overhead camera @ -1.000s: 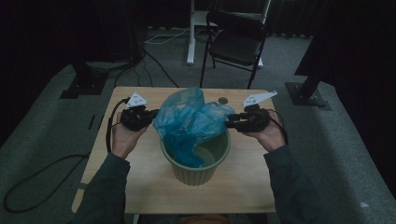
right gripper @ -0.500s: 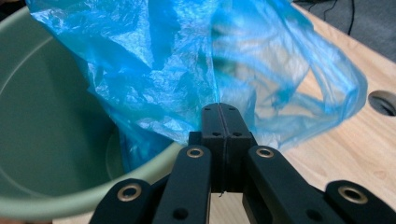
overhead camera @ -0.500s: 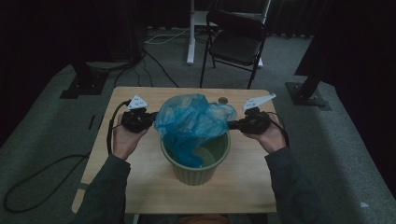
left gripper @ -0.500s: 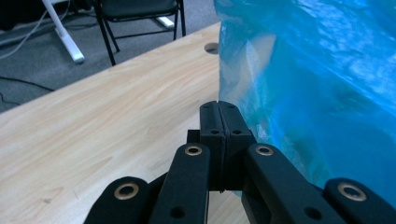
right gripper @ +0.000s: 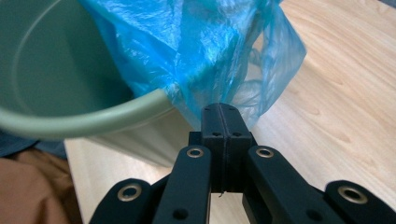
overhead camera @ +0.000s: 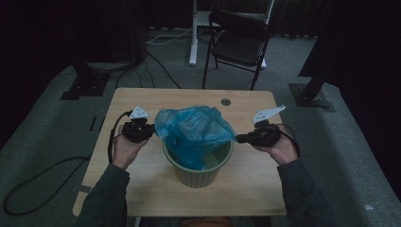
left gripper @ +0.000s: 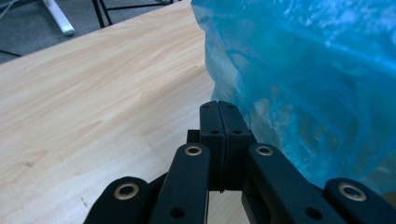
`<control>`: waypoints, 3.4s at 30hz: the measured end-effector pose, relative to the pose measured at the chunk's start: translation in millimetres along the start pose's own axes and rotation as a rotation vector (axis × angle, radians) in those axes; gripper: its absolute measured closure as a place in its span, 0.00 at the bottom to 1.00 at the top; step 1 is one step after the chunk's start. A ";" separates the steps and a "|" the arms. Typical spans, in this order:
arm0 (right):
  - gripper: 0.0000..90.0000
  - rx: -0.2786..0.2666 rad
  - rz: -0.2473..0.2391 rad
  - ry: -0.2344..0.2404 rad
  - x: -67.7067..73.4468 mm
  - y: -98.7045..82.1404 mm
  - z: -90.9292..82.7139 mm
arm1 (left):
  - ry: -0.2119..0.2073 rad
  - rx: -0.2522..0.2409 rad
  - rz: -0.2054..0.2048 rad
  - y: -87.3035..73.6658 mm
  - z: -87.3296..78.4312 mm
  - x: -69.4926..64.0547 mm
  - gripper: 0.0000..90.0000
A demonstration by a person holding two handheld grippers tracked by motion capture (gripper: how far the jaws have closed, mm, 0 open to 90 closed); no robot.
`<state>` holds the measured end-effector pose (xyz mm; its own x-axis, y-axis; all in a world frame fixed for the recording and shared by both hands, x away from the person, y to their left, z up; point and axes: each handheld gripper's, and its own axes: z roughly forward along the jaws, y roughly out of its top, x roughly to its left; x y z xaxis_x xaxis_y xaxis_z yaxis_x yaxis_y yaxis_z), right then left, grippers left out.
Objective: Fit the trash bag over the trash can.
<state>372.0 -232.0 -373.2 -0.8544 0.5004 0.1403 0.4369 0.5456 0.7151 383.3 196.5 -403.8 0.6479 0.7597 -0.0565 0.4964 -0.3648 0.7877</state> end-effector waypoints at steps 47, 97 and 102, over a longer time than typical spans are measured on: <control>0.93 -0.023 0.034 -0.166 -20.3 15.8 28.3 | -0.065 -0.115 0.001 -1.0 9.3 -21.5 0.89; 0.96 -0.181 0.138 -0.114 -30.4 36.0 5.1 | -0.091 -0.195 -0.007 17.3 -20.4 -17.7 0.99; 0.97 -0.188 0.137 -0.077 -22.9 21.3 -2.1 | -0.082 -0.184 -0.008 7.2 -25.2 -18.2 0.99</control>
<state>400.3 -233.3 -359.7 -0.7635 0.6149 0.1975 0.4812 0.3377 0.8089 360.5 193.6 -381.6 0.6927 0.7132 -0.1071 0.3930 -0.2487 0.8853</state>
